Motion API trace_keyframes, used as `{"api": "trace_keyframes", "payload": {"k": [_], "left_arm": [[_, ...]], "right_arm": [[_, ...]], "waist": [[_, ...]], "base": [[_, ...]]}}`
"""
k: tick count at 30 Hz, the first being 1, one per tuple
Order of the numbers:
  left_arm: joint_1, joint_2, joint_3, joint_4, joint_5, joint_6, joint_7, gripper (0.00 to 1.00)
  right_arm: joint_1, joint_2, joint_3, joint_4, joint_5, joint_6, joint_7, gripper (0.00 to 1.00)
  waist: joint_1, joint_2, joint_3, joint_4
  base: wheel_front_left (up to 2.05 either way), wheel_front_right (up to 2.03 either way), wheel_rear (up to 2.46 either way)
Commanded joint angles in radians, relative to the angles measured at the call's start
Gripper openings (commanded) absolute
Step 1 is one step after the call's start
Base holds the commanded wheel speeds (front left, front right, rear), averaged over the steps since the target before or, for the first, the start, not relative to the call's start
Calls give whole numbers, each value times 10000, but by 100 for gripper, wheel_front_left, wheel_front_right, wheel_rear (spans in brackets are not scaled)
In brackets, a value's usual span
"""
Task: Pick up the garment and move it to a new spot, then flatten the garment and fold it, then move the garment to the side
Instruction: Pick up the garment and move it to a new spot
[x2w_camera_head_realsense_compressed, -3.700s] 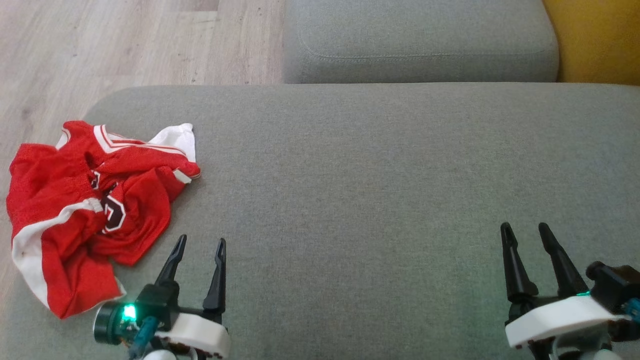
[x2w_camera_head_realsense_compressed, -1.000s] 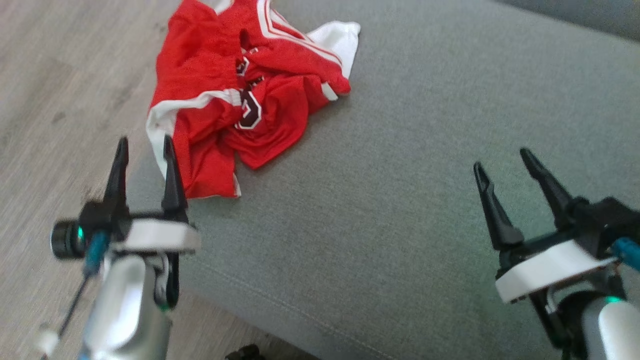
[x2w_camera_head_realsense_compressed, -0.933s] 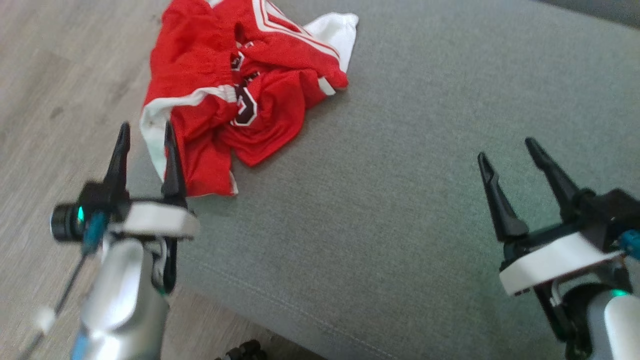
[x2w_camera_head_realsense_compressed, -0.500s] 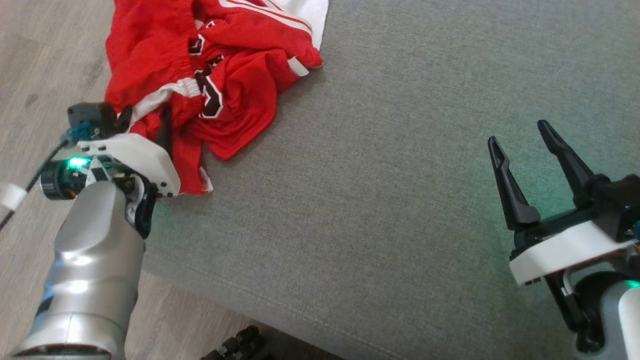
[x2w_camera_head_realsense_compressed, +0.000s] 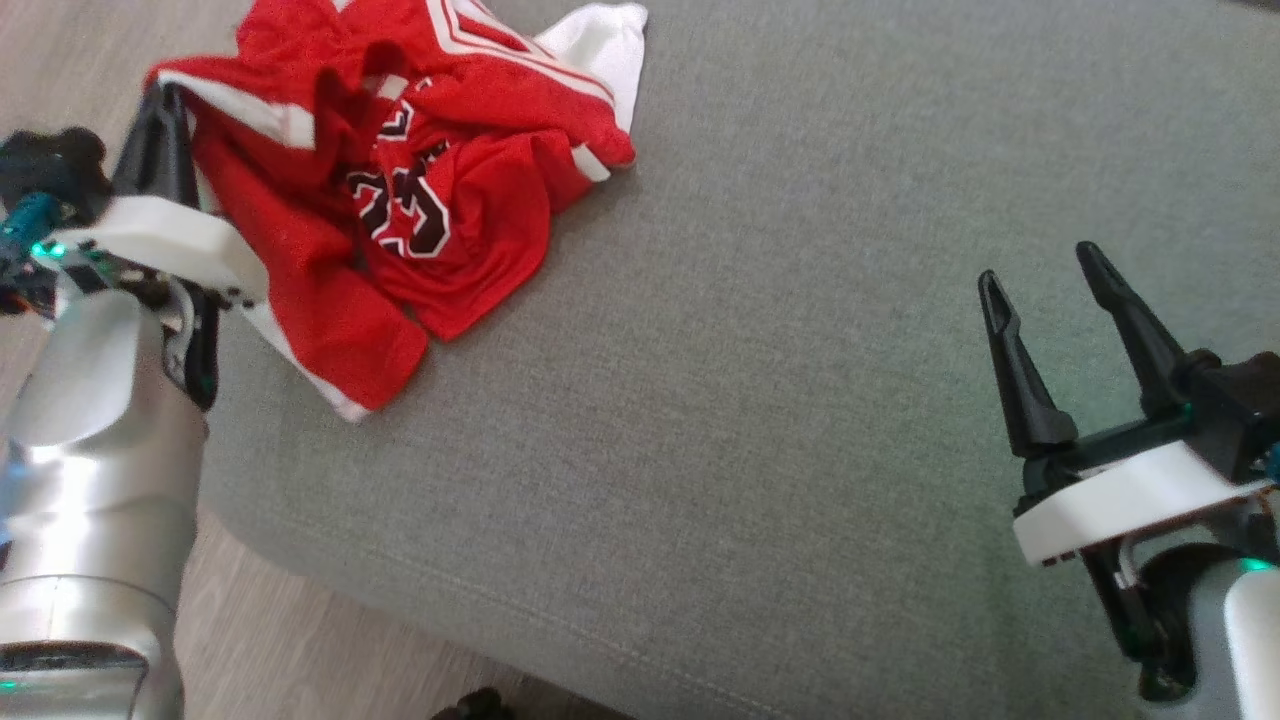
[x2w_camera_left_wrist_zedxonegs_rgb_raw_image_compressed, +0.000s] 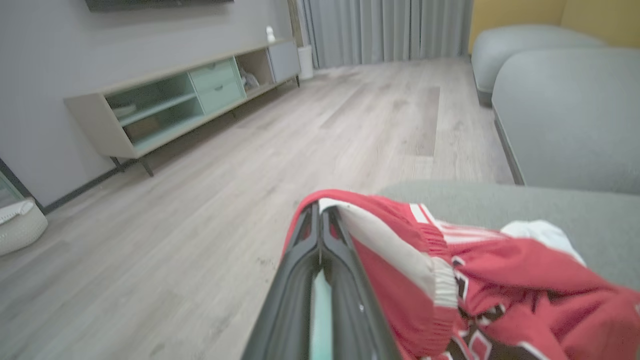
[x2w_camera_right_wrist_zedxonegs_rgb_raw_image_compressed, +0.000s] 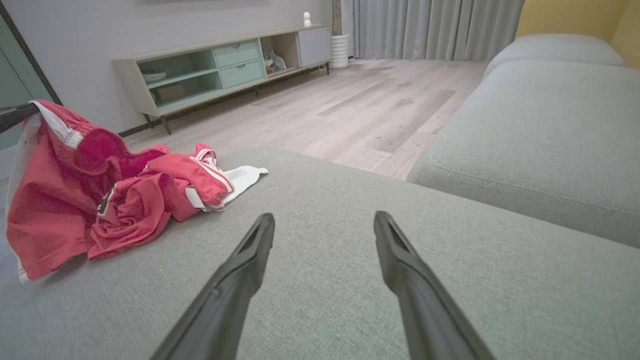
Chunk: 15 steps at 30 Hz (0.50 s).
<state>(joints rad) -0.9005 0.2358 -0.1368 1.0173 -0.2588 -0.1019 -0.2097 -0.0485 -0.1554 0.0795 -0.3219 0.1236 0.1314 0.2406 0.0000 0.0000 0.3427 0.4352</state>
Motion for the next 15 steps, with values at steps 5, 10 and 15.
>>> {"api": "trace_keyframes", "payload": {"k": [5,10,15], "left_arm": [[-103,851,247,-1663,200,315,-472,0],[698,875,225,-3633,270,511,-498,0],[1951,770,30,-5719,235,760,335,0]], "right_arm": [[102,368,205,17,105,-7,-453,100],[285,645,145,334,130,-7,-810,100],[391,857,185,596,194,-7,-1114,100]], "waist": [[0,0,-1070,-238],[0,0,-1883,-674],[0,0,-2502,-1552]], "base": [[0,0,0],[0,0,0],[0,0,0]]}}
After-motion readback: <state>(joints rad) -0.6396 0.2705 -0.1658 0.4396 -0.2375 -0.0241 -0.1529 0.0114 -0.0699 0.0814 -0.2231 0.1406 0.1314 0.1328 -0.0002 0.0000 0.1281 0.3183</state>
